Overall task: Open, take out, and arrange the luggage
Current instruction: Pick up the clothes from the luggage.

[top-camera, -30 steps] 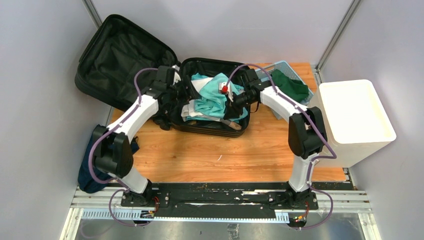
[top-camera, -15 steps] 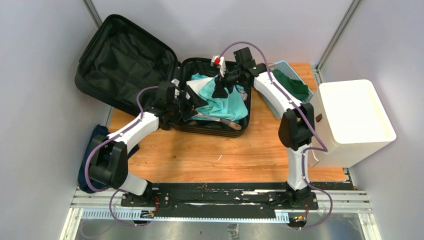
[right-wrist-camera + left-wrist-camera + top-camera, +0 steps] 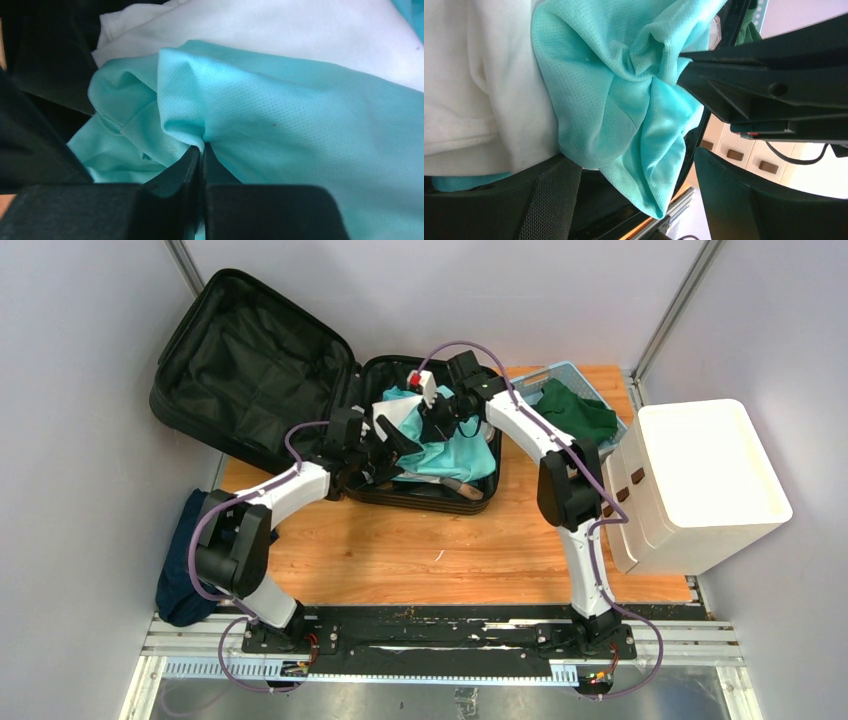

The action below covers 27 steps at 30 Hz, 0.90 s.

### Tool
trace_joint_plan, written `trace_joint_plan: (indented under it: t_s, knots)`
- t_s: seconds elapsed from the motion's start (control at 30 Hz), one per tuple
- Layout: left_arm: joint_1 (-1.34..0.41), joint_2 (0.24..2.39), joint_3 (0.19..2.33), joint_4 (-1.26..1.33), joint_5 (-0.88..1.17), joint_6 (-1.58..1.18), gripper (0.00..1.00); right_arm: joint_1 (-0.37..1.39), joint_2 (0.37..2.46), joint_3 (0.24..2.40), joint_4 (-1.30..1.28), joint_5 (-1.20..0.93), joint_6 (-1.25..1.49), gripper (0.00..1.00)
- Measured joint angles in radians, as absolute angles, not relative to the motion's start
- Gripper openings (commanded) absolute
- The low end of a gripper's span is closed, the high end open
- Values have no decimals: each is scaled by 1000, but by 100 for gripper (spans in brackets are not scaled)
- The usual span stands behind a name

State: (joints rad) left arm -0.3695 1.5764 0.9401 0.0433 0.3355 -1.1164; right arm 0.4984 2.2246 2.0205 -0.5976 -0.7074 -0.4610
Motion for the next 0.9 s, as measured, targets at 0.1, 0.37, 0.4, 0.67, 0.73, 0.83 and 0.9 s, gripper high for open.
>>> trace_joint_plan:
  t_s: [0.1, 0.37, 0.4, 0.67, 0.73, 0.83, 0.9]
  knots:
    - [-373, 1579, 940, 47, 319, -1129, 85, 497, 2222, 2020, -588, -760, -434, 0]
    - [-375, 1579, 941, 104, 292, -1154, 84, 488, 2173, 1976, -470, -968, -235, 0]
    - [-375, 1579, 941, 109, 294, -1156, 84, 488, 2171, 1968, -437, -989, -191, 0]
    - [-376, 1588, 941, 133, 305, -1155, 85, 480, 2220, 1951, -286, -1033, 93, 11]
    - [-376, 1590, 941, 133, 310, -1154, 85, 480, 2244, 1951, -275, -1033, 128, 19]
    - [-376, 1601, 941, 134, 321, -1150, 85, 478, 2271, 1951, -268, -1033, 169, 28]
    - [-376, 1606, 941, 134, 328, -1147, 85, 476, 2284, 1951, -257, -1038, 204, 31]
